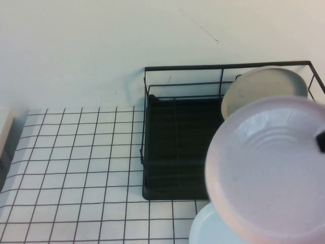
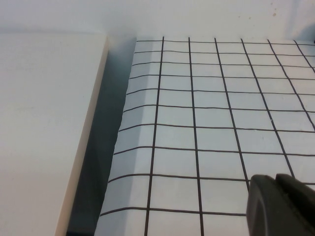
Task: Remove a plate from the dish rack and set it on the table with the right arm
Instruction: Place the plate from the table
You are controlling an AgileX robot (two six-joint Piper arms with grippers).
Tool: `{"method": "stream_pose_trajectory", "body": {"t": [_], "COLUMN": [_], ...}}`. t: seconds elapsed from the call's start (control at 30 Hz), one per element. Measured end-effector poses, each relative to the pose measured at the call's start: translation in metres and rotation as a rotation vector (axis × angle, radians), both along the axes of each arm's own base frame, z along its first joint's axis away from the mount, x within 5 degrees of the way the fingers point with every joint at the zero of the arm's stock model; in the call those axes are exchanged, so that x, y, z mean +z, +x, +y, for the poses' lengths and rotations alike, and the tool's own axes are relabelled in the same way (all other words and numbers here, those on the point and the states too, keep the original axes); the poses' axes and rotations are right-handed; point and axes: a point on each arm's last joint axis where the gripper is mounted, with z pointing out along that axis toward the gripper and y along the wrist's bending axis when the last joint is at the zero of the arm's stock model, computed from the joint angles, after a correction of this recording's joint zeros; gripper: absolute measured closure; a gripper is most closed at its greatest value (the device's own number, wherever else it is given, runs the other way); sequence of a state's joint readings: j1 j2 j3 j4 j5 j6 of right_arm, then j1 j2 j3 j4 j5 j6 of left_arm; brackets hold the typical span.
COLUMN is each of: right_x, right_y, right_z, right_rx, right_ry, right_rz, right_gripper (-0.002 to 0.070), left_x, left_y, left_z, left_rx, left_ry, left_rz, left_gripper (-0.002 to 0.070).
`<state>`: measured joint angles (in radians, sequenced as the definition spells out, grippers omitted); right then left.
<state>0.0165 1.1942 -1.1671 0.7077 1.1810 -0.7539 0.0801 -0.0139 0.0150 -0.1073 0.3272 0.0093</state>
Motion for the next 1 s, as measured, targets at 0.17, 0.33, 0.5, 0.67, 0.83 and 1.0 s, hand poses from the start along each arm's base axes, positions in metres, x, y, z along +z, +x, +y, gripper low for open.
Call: {"method": "stream_pose_trajectory", "body": {"t": [0.17, 0.33, 0.5, 0.67, 0.83, 1.0], "right_x": [-0.068, -0.126, -0.154, -0.170, -0.184, -0.188], "right_y": [-0.003, -0.001, 0.009, 0.021, 0.027, 0.028], "right_z": [0.007, 0.007, 0.007, 0.011, 0.012, 0.009], "right_rx": [-0.025, -0.045, -0.017, 0.031, 0.088, 0.163], "right_ry": [0.130, 0.132, 0.119, 0.150, 0.144, 0.079], "right_rz": [0.185, 0.259, 0.269, 0.255, 0.241, 0.211], "right_gripper": [0.0572, 0.0572, 0.0572, 0.0569, 0.0429, 0.0244], "left_x": [0.000, 0.000, 0.000, 0.000, 0.000, 0.000], "left_y": [0.000, 0.000, 0.000, 0.000, 0.000, 0.000], "left_z": [0.000, 0.000, 0.000, 0.000, 0.000, 0.000], "left_rx": [0.000, 0.000, 0.000, 0.000, 0.000, 0.000], "left_ry": [0.000, 0.000, 0.000, 0.000, 0.000, 0.000], "left_rz": [0.000, 0.000, 0.000, 0.000, 0.000, 0.000], "left_gripper": [0.0678, 0.0679, 0.0678, 0.0678, 0.0678, 0.0678]}}
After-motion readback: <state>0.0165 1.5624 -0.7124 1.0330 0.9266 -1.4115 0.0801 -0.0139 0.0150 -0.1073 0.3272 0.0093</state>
